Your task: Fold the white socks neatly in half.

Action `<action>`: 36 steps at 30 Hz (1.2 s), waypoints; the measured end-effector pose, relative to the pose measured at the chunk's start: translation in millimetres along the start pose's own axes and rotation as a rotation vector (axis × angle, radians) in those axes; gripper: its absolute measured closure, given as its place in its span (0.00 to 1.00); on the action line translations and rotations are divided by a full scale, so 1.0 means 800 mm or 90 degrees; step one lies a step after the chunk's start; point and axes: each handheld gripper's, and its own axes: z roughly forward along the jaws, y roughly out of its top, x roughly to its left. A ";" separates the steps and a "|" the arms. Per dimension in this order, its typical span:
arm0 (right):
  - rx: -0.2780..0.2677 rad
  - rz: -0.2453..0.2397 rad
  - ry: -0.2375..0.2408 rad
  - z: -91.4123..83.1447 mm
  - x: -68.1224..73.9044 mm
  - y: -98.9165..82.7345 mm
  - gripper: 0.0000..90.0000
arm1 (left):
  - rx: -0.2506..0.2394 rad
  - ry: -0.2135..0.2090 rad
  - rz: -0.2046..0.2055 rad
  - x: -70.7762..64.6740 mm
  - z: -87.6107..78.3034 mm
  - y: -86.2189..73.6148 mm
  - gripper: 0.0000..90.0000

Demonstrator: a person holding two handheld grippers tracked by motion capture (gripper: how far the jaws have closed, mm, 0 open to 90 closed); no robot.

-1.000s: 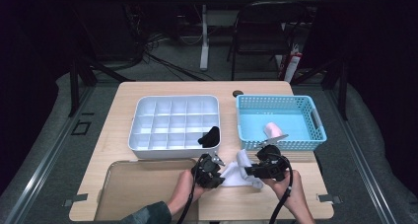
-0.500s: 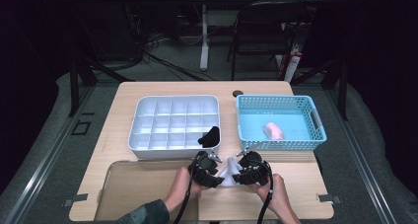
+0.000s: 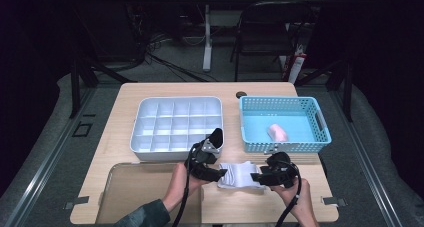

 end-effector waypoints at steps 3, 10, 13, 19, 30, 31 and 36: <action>-0.003 0.053 -0.022 0.000 -0.020 -0.014 0.56 | 0.014 0.006 0.000 -0.005 0.010 0.001 0.43; 0.023 0.125 0.014 0.023 -0.037 -0.027 0.52 | 0.063 -0.037 -0.061 0.014 0.030 -0.013 0.36; 0.047 0.143 0.047 0.036 -0.041 -0.030 0.51 | 0.077 -0.044 -0.055 0.011 0.036 -0.016 0.39; 0.074 0.136 0.048 0.049 -0.036 -0.026 0.62 | 0.093 -0.051 -0.045 0.004 0.047 -0.024 0.55; 0.068 0.108 0.047 0.049 -0.028 -0.024 0.93 | 0.090 -0.059 -0.027 0.001 0.053 -0.030 0.82; 0.066 0.106 0.046 0.047 -0.028 -0.023 0.93 | 0.085 -0.062 -0.027 0.000 0.054 -0.030 0.83; 0.031 0.085 0.039 0.028 -0.016 -0.016 0.94 | 0.084 -0.063 -0.020 -0.002 0.055 -0.029 0.84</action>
